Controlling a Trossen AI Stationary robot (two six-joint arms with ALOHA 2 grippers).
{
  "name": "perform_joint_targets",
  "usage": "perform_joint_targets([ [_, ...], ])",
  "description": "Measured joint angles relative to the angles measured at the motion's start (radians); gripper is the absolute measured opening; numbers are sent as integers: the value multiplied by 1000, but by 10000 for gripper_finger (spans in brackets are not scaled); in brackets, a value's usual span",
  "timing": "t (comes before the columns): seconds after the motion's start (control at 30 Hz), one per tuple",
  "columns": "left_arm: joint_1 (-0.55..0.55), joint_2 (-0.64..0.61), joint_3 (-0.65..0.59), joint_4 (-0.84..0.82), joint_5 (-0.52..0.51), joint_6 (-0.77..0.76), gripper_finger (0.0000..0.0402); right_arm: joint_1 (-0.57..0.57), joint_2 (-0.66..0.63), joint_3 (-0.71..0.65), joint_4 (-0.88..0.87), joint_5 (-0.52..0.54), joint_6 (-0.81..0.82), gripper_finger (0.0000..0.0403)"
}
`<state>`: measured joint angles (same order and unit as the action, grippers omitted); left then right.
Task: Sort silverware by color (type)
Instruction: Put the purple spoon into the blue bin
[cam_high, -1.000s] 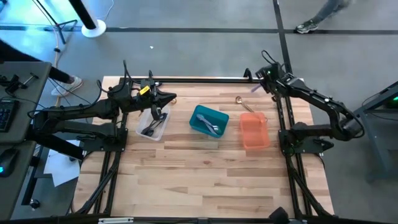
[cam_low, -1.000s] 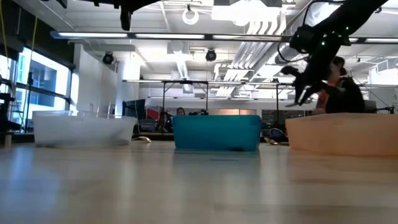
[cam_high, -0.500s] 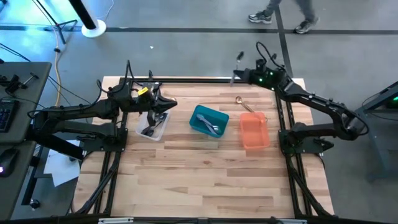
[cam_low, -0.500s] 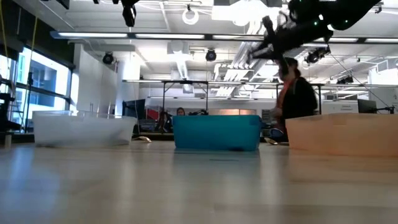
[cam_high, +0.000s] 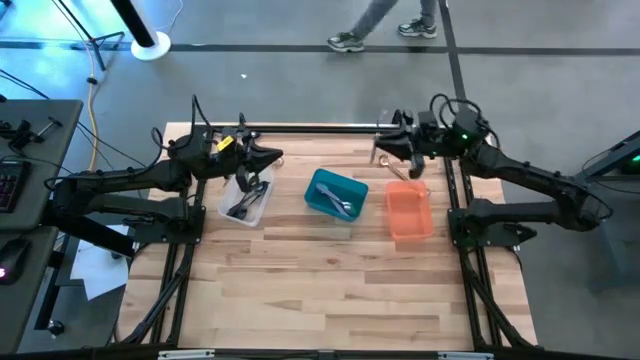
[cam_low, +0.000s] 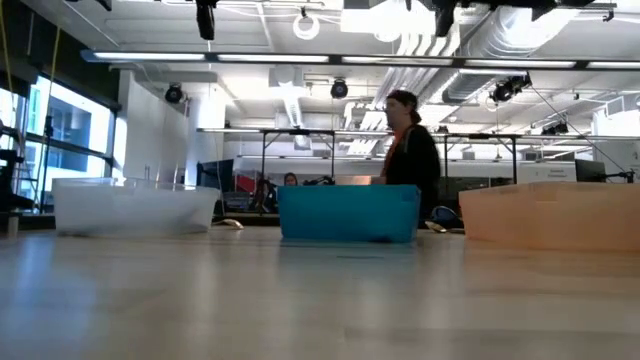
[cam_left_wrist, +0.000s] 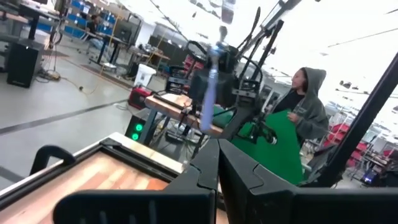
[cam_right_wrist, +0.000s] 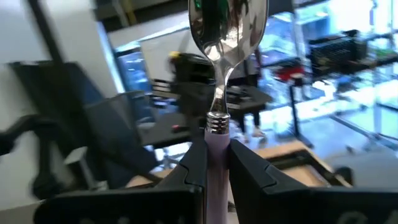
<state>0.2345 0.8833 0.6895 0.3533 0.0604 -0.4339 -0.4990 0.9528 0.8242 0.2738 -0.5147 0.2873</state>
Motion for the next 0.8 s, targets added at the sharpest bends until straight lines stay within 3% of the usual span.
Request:
perform_joint_targets([
  [0.17, -9, 4, 0, 0, -11, 13, 0, 86, -44, 0, -44, -29, -32, 28],
  [0.27, -19, 8, 0, -22, -8, 88, 0, 166, -45, 0, -85, -25, -184, 28],
  [0.37, -28, 7, 0, -46, 24, 152, 0, 245, -36, 0, -110, 55, -285, 28],
  [0.6, -55, 7, 0, -50, 39, 360, 0, 324, -4, 0, -113, 271, -314, 31],
  [0.8, -55, 7, 0, -50, 41, 400, 0, 330, 25, 0, -113, 306, -291, 33],
])
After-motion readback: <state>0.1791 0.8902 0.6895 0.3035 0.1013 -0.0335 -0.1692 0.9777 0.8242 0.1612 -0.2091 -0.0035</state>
